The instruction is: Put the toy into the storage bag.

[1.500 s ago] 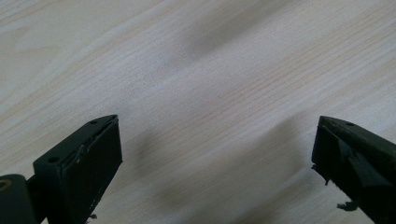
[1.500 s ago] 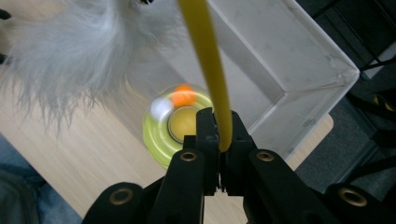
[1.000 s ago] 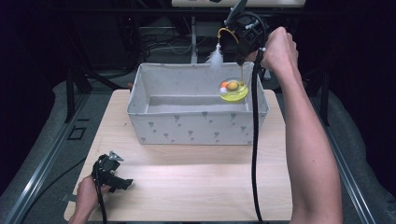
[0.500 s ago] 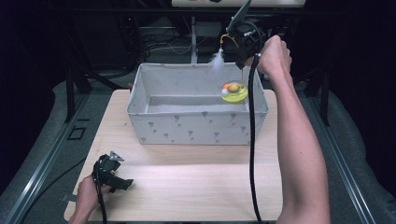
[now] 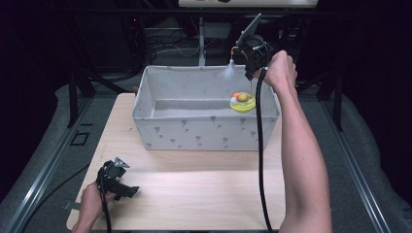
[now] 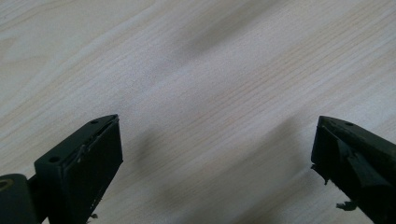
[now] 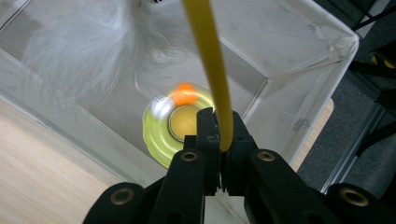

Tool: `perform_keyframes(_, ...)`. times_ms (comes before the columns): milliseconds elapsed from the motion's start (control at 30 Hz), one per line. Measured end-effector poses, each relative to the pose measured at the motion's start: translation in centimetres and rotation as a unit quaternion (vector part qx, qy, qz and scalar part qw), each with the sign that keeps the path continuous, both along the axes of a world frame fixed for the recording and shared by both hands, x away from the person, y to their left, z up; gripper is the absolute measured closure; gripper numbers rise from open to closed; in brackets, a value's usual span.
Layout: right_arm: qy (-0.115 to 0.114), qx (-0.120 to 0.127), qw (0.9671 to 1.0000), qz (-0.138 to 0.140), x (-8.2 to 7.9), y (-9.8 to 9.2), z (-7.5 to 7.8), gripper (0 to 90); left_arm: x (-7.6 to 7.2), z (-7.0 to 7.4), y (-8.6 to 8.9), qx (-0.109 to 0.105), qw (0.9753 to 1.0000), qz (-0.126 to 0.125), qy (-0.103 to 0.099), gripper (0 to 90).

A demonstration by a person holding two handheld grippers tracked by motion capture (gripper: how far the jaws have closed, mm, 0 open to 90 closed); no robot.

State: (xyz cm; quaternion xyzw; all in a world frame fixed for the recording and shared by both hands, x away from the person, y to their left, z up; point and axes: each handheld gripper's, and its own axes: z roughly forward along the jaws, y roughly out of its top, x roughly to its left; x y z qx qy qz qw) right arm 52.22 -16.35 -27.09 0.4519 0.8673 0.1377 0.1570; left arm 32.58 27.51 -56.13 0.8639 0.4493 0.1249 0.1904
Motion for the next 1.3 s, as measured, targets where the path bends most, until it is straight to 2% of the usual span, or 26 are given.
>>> perform_keyframes(200,0.004,0.004,1.0,-0.001,0.4,-0.3,-1.5,88.1,0.1,0.0,-0.1,0.002,1.0,-0.001,0.003,2.1)
perform_keyframes(867,0.015,0.018,0.9997,-0.012,-0.2,-2.2,-4.7,88.1,0.0,0.0,-0.5,0.001,1.0,-0.004,-0.002,2.1)
perform_keyframes(967,0.019,0.023,0.9995,-0.014,-0.4,-2.6,-5.7,88.1,0.1,0.0,-0.5,0.0,1.0,-0.004,-0.001,2.0)
perform_keyframes(1000,0.024,0.015,0.9995,-0.012,-0.4,-2.7,-5.9,88.1,0.1,0.0,-0.5,-0.001,1.0,-0.003,-0.002,2.0)
perform_keyframes(1167,0.033,0.014,0.9992,-0.019,-0.5,-3.5,-7.2,88.1,0.1,0.0,-0.6,0.0,1.0,-0.005,0.0,2.0)
perform_keyframes(1200,0.031,0.02,0.9991,-0.022,-0.6,-3.6,-7.4,88.1,0.1,0.0,-0.6,0.002,1.0,-0.005,-0.001,2.0)
perform_keyframes(1300,0.042,0.013,0.9989,-0.019,-0.6,-3.9,-8.2,88.1,0.1,0.1,-0.5,0.0,1.0,-0.003,-0.003,2.0)
